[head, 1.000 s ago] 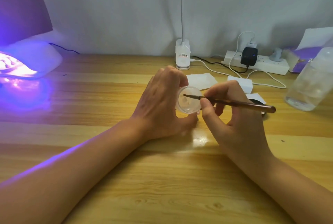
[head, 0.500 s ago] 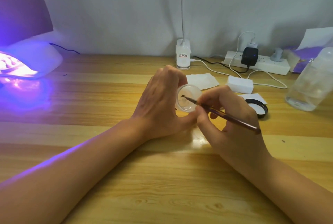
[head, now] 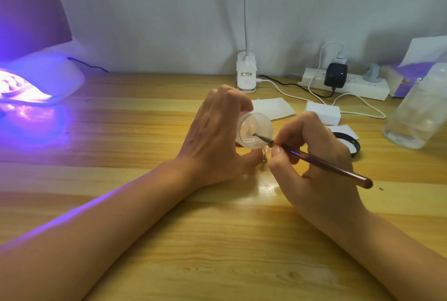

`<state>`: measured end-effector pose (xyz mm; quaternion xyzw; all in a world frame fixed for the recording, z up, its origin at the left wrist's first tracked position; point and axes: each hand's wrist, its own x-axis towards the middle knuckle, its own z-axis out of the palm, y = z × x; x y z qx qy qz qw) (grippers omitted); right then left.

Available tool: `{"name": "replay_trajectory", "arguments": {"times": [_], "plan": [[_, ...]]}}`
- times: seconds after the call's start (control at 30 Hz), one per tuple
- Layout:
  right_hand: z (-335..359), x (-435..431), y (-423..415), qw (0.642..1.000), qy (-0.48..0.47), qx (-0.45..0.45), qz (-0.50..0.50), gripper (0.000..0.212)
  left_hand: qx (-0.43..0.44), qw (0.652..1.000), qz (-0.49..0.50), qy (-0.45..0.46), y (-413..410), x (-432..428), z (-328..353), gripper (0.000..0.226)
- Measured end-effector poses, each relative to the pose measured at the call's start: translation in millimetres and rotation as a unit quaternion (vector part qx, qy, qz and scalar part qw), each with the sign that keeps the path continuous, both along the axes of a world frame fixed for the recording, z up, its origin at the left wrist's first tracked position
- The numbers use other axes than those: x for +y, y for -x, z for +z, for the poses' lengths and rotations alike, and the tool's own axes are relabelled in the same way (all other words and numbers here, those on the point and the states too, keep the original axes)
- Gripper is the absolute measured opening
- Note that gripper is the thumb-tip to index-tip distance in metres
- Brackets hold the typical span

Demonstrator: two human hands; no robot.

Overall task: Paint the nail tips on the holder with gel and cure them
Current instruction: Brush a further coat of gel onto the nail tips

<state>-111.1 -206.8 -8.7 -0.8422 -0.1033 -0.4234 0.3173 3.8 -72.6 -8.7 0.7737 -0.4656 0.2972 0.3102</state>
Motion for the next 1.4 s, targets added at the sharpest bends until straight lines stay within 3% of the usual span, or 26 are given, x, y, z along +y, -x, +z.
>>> {"name": "replay_trajectory", "arguments": {"times": [0.77, 1.13, 1.4], "plan": [[-0.2, 0.1, -1.1, 0.997, 0.006, 0.068, 0.021, 0.008, -0.029, 0.999, -0.025, 0.002, -0.9, -0.7, -2.2, 0.059], [1.9, 0.7, 0.8, 0.998, 0.005, 0.054, 0.03, 0.008, -0.024, 0.999, -0.024, -0.012, -1.0, -0.2, -2.5, 0.063], [0.8, 0.0, -0.8, 0.999, -0.009, 0.039, 0.038, 0.01, -0.001, 1.0, 0.008, 0.004, -2.3, 0.8, 0.3, 0.053]]}}
